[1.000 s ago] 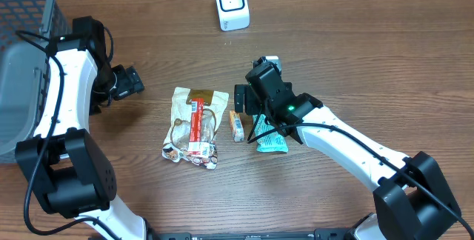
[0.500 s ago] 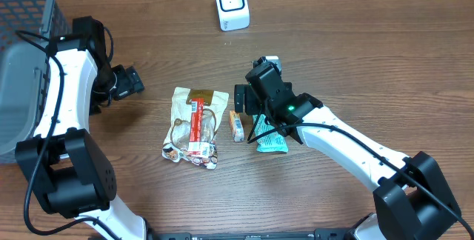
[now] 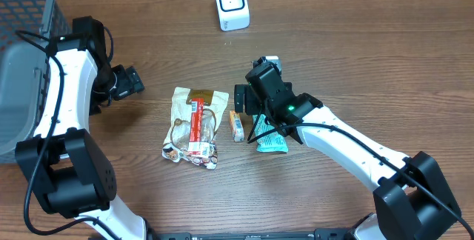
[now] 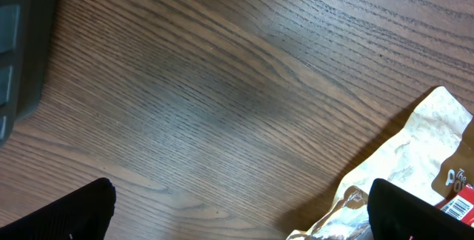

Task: Scan the item barcode

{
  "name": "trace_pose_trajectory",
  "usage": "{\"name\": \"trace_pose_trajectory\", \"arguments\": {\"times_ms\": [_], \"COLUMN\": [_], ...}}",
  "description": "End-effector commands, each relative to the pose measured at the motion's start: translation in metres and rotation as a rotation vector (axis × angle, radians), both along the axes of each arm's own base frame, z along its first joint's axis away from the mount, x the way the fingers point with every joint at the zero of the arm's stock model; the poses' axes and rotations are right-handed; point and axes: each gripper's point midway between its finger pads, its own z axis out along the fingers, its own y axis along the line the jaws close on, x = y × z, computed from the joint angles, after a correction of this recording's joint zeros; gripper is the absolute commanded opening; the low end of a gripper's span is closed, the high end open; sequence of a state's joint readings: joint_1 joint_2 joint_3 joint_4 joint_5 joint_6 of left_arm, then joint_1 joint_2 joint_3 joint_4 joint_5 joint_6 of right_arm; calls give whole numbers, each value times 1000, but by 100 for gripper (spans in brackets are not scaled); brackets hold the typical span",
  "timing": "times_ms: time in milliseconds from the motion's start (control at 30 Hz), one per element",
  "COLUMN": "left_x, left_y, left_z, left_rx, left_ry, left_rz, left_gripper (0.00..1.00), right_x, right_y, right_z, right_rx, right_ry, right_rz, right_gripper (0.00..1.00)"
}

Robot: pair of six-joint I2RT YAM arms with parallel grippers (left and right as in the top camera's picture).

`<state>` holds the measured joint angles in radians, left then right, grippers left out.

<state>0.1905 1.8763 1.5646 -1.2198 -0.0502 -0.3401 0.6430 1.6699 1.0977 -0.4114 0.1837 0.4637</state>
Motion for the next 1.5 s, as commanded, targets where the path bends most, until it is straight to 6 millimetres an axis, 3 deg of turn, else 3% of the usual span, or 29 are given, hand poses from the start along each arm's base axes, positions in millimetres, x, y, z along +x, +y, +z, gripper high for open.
{"name": "trace_pose_trajectory", "arguments": {"times_ms": [0,1000,1033,1067,1100,1133,1300,1467], "left_x": [3,3,3,3,3,3,3,3], "left_y": [4,4,4,4,4,4,4,4], "left_z": [11,11,11,11,11,11,11,11], "left_rx": [15,15,15,15,15,15,15,15], "left_ry": [-30,-30,-30,-30,-30,-30,-30,-30], "left_rz": [2,2,2,2,2,2,2,2], "left_gripper": [100,100,100,100,100,100,100,100], "right_x": [5,10,9,3,-6,-11,-33,-54], "right_y": [4,10,13,14,14,12,5,16], "right_z": [16,22,22,18,11,7,-10,-29], "right_rx": [20,56,64,70,86,85,57,94], "right_ry": [-37,-64,-60,-30,29,58,170,221], "right_rz": [0,5,19,33,26,13,16,78], "right_gripper": [100,100,95,51,15,5,4,4]}}
